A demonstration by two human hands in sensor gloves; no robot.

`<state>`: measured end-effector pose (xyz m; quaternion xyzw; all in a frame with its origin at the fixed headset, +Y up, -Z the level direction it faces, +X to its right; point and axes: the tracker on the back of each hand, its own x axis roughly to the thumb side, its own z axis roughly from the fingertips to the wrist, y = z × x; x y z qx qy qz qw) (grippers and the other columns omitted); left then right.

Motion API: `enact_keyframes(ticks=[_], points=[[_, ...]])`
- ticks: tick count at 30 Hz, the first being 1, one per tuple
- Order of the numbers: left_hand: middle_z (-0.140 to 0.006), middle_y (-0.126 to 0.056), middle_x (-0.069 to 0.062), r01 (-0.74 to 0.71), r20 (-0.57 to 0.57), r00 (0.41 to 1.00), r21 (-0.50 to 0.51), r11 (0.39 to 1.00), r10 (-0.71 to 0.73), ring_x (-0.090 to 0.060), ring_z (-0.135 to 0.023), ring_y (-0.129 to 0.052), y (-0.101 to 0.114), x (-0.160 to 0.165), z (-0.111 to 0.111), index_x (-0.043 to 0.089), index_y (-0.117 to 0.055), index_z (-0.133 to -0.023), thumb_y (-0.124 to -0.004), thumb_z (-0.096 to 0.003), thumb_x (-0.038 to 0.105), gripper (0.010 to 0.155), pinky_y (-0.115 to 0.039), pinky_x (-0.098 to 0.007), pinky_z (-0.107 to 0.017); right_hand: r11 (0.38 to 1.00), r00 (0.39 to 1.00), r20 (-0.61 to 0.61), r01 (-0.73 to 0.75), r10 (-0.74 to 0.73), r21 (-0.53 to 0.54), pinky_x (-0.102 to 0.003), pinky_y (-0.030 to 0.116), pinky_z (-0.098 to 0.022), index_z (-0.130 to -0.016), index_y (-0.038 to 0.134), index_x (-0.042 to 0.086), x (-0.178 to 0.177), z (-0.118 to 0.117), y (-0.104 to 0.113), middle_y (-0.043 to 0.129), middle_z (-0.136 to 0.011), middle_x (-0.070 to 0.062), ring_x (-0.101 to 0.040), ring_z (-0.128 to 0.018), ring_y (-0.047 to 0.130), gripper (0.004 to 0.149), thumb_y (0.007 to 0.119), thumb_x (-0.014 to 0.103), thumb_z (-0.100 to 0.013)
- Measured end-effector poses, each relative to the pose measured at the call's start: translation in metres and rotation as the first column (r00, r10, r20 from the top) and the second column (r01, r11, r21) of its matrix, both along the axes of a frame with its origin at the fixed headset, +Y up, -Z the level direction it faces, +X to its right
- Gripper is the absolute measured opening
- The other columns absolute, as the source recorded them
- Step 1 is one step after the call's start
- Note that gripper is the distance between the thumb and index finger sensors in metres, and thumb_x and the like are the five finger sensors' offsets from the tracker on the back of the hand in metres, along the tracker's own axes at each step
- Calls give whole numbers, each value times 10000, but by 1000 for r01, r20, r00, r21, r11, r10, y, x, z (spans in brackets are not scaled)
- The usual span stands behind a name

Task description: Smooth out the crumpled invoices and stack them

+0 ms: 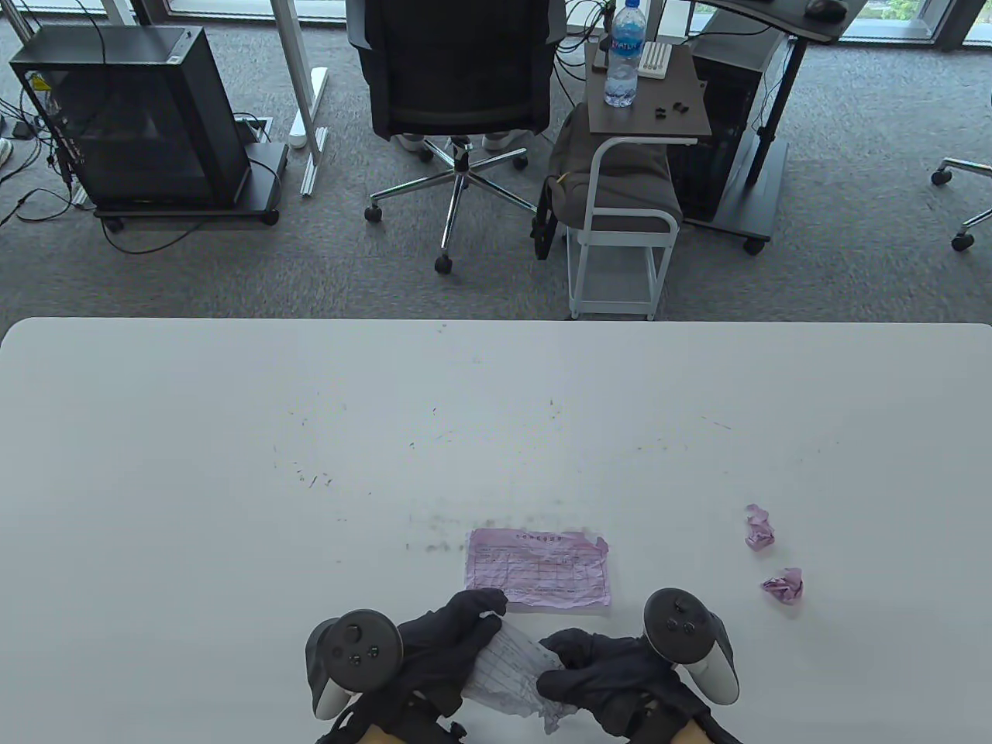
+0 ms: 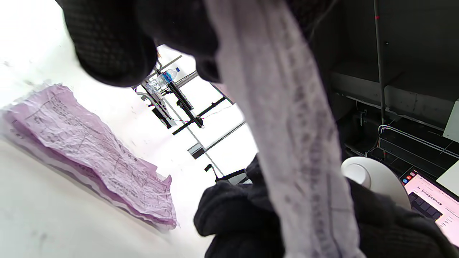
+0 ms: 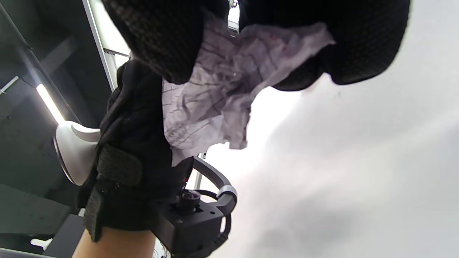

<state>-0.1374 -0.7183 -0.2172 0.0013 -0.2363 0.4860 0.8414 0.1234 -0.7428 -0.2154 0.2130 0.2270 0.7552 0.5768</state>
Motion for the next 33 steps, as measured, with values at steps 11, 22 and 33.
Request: enact_keyframes(ticks=[11,22,33], points=[[-559,-941,-99,16,-9,1000,31,999,-16,-126,-152,-960,7,-8,0,121,-776,-950,-737,-570,306,424,-880,-455,-386,993,994,42,-103,101,61,-460,896,-350,-807,735,160,5,-1,2,942,-708,-199,-286,-468,1002,387,886,311,-484],[-552,-940,-99,6,-74,997,-9,1000,-6,-131,-146,-965,2,-14,-1,119,-750,-960,-715,-577,307,428,-882,-450,-376,972,967,164,-211,193,101,-542,820,-450,-838,772,130,21,-2,8,764,-866,-278,-379,-641,875,402,854,314,-490],[-662,-912,-141,183,-88,974,-226,957,-207,-197,-278,-1005,-36,-4,-7,82,-739,-951,-705,-579,296,431,-842,-506,-445,983,930,331,-180,157,40,-357,913,-210,-858,728,104,41,-4,-3,994,-562,-130,-218,-319,1015,424,857,264,-488]])
